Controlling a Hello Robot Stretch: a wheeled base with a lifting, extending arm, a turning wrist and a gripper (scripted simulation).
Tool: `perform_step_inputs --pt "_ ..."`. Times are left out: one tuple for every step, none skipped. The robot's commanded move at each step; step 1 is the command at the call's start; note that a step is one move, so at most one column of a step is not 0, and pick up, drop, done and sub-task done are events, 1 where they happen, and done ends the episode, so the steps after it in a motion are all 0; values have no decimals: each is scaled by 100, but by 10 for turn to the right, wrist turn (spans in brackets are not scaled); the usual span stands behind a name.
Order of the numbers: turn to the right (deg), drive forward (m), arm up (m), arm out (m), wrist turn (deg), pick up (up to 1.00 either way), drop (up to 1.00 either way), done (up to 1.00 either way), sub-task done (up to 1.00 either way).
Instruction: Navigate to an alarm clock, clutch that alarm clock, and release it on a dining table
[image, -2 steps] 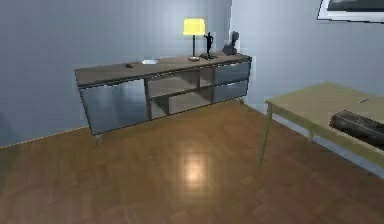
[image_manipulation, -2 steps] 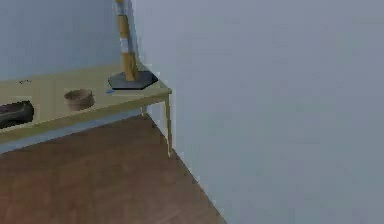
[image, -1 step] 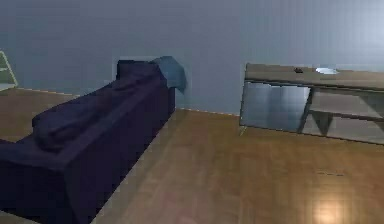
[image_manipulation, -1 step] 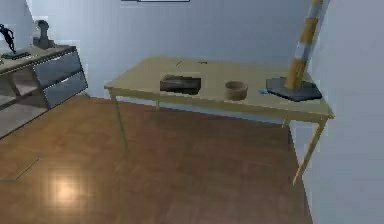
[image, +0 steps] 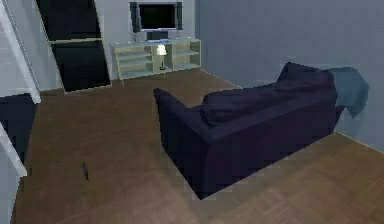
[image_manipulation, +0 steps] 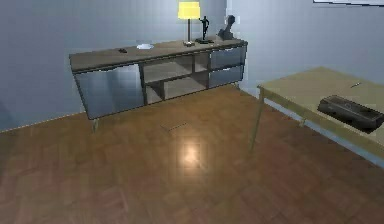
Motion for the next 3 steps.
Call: perform_step_inputs --pt "-270 0 0 0 0 0 0 0 0" --pt "0 100 0 0 0 0 0 0 0" --pt "-30 0 0 0 0 0 0 0 0"
